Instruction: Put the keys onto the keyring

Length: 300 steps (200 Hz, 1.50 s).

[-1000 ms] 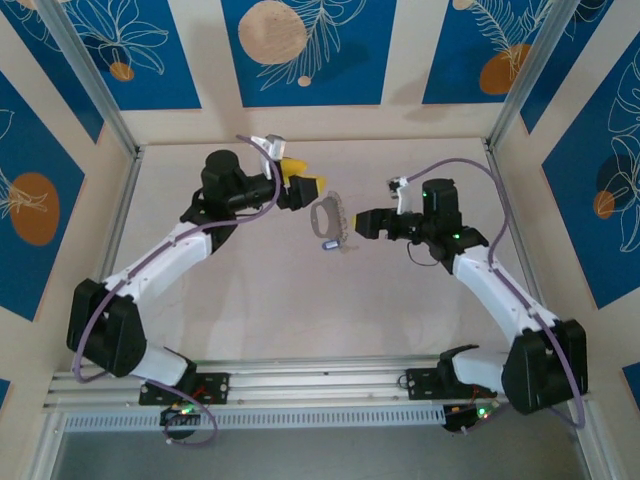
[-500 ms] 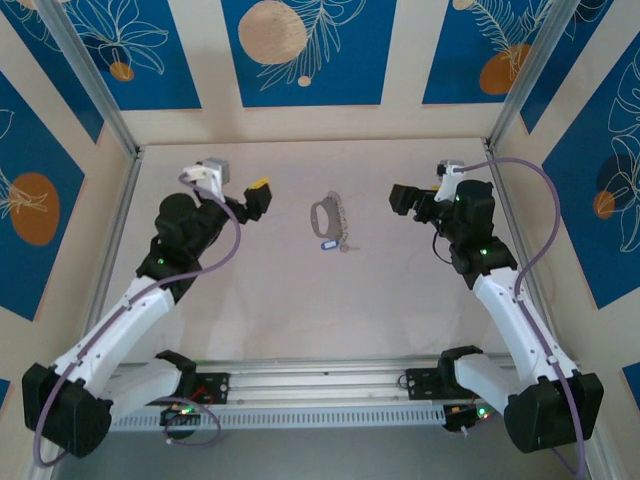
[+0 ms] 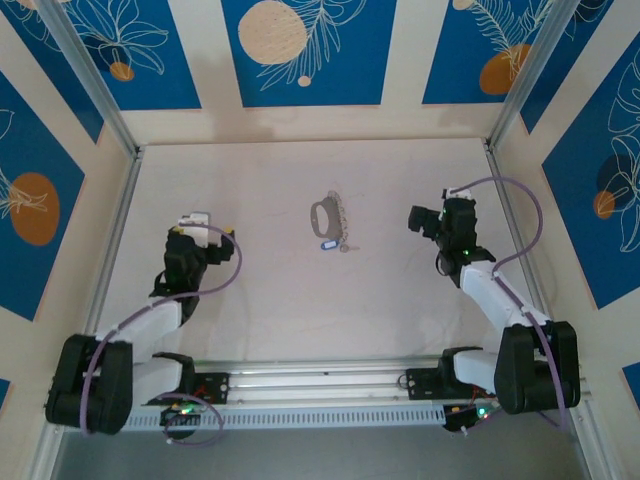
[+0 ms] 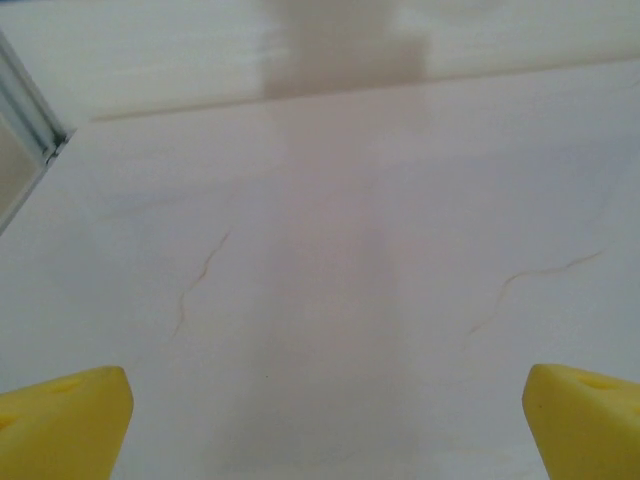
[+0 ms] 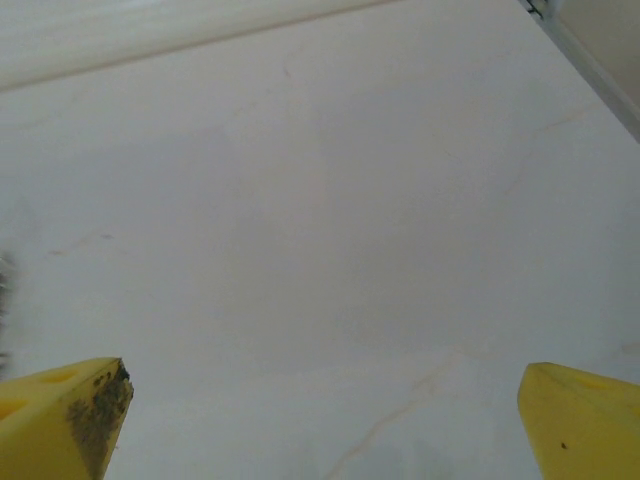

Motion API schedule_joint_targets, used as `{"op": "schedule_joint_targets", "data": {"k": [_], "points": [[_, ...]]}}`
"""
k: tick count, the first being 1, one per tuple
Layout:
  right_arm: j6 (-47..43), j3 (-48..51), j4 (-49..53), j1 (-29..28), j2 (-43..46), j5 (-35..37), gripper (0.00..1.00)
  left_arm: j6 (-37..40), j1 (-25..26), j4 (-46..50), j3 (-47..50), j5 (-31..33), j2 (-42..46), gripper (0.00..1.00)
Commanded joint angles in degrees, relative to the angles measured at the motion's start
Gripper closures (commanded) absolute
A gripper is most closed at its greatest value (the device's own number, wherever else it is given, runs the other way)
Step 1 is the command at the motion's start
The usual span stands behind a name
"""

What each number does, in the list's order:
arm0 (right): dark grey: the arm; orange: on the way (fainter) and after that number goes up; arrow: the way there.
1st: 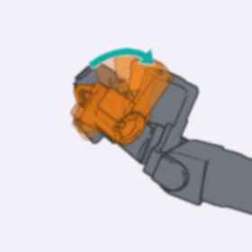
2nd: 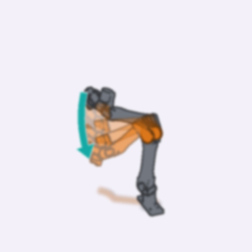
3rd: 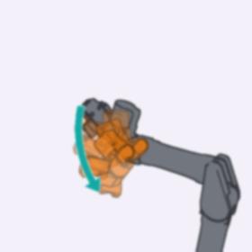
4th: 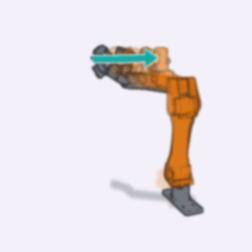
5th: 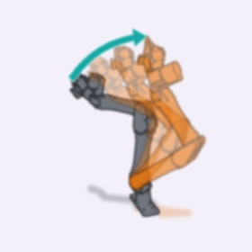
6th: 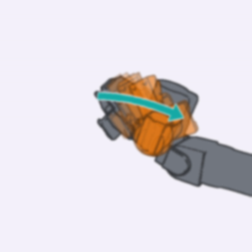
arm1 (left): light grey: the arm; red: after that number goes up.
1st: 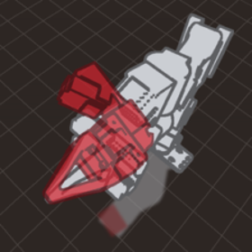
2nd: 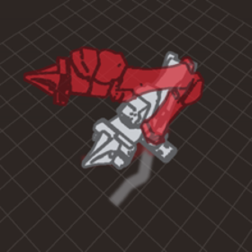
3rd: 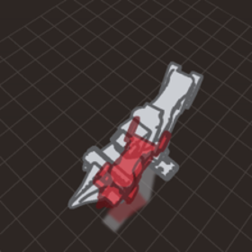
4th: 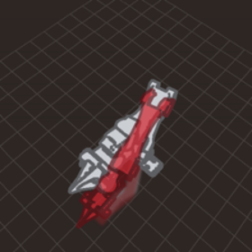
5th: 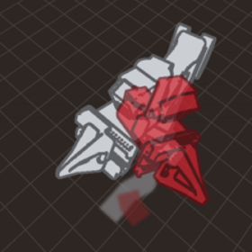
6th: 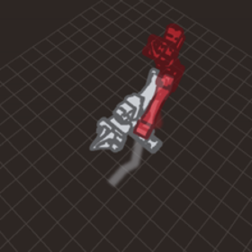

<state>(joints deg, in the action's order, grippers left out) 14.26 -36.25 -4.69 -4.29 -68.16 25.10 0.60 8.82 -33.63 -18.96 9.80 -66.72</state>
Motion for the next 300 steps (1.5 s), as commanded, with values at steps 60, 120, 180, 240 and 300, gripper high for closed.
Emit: {"op": "schedule_joint_targets", "data": {"k": [60, 120, 180, 240, 300], "points": [[-4.7, 10.9, -27.9, 4.0, -5.5, -8.2, 0.01, 2.2, -4.0, -22.6, -0.5, -4.8, -22.0, 0.0], [-8.5, 16.2, -49.1, 2.9, -19.4, -15.9, 0.01, 2.6, -5.1, -22.4, -1.0, -9.1, -22.5, 0.0], [-8.1, 12.0, -41.2, 5.3, -19.5, -22.9, 0.01, 2.0, -6.1, -17.4, -3.7, -11.5, -22.8, 0.0], [-8.7, 12.4, -41.5, 4.4, -19.1, -21.0, 0.01, 2.0, -6.1, -18.3, -3.0, -10.9, -22.5, 0.0], [-8.6, 11.8, -40.6, 4.5, -19.5, -21.4, 0.01, 2.0, -6.1, -18.3, -3.1, -10.9, -22.5, 0.0]]}}
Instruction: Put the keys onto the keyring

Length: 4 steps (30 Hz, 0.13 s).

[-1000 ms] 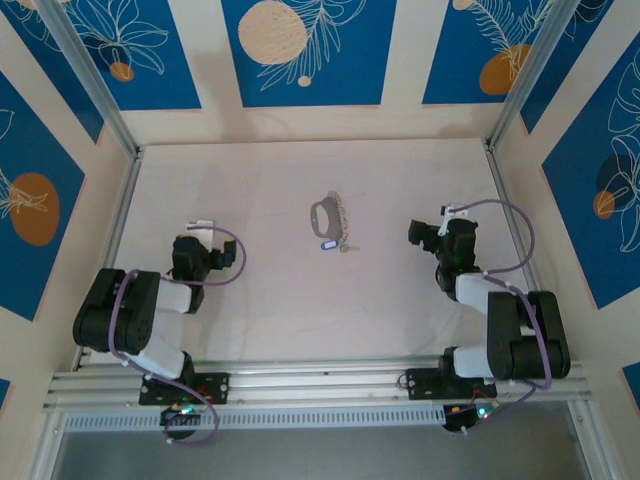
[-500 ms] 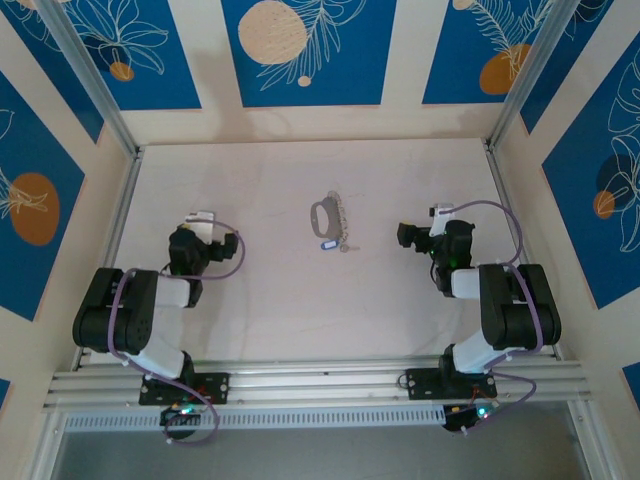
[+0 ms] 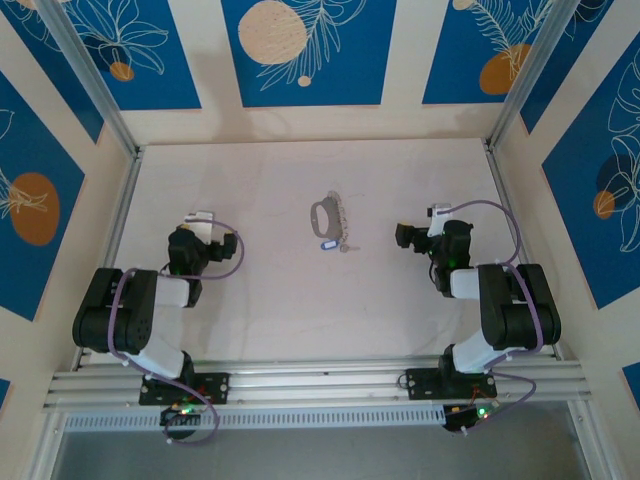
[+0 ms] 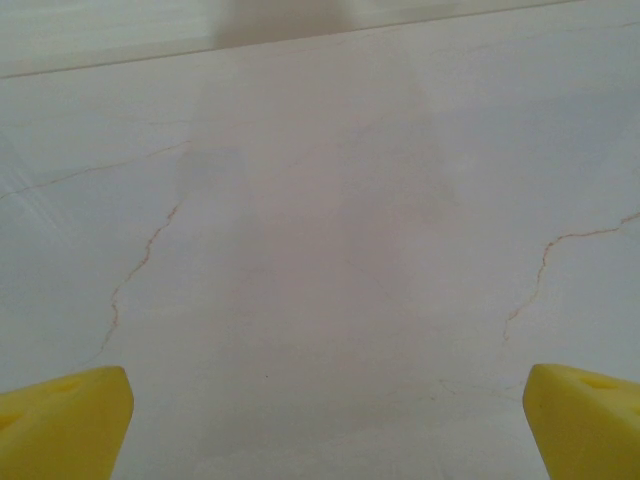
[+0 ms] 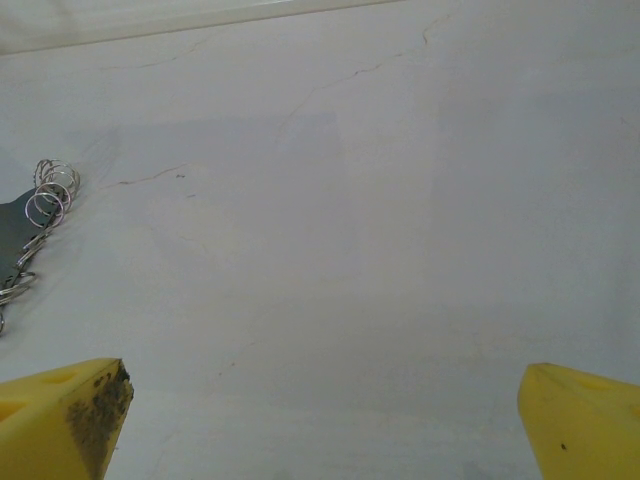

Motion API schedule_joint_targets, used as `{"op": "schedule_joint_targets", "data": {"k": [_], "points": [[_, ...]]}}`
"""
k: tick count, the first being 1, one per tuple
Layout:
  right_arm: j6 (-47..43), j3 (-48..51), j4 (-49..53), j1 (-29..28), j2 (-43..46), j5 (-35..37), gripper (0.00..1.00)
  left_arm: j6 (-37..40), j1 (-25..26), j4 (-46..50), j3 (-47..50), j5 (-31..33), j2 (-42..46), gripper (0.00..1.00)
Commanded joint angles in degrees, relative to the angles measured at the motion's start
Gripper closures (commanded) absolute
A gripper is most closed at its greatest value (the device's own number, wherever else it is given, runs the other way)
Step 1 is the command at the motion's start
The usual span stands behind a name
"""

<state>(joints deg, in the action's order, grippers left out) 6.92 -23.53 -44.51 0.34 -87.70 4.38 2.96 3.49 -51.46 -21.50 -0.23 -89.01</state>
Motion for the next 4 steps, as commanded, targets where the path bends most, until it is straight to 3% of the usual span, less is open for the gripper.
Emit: {"op": "schedule_joint_targets", "data": {"k": [1, 4], "points": [[-1.3, -1.0, -0.8, -0.2, 0.1, -0.7, 0.01, -0.3, -0.8, -0.5, -0.6, -0.9, -0.2, 0.0], [-1.5, -0.4, -1.5, -0.3, 0.4, -0.6, 0.01, -0.3, -0.7, -0.3, -0.6, -0.9, -0.2, 0.0]]}}
